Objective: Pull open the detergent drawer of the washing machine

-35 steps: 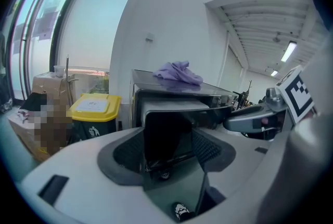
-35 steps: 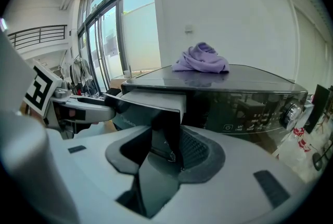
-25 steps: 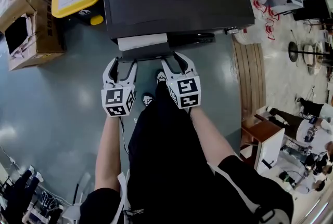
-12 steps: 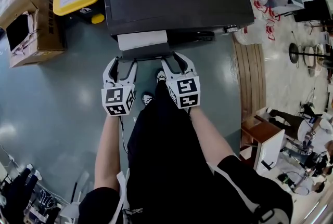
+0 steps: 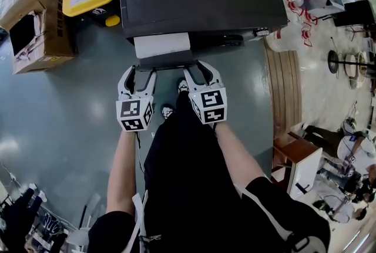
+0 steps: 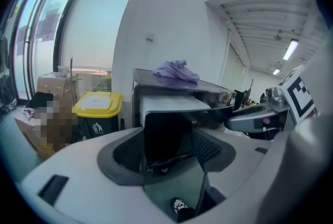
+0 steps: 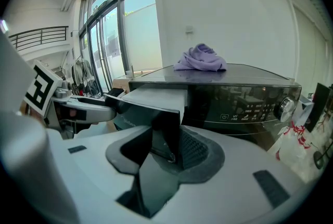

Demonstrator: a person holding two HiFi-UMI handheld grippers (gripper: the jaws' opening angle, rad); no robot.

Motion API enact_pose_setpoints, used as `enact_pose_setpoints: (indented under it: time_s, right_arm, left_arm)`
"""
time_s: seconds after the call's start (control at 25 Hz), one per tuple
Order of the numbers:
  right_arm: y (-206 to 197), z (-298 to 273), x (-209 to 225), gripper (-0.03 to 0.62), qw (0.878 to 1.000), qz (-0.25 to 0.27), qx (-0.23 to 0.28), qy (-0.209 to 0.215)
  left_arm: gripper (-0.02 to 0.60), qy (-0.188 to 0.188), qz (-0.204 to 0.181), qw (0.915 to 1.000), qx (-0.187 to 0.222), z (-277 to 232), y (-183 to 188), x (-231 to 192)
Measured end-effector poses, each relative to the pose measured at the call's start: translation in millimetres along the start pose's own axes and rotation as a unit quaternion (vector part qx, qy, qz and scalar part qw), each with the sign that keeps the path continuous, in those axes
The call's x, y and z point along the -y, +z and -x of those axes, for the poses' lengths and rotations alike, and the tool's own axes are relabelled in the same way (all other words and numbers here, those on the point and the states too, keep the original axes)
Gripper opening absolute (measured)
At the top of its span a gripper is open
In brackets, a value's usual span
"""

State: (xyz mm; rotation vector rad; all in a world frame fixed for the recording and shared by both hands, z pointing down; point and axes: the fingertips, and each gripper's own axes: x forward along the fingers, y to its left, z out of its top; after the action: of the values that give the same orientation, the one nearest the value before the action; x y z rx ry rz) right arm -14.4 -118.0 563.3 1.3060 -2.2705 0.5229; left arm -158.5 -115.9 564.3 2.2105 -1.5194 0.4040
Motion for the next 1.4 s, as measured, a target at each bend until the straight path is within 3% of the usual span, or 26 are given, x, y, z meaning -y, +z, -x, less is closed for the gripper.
enact_pose_setpoints:
  time_s: [1.4]
  right_arm:
    - [-19,26,-10,0.161,1.0,-0.004,0.004,-0.009]
  left_arm:
    - [0.27,-0.002,-0.001,1.0,-0.001,26,-16,16]
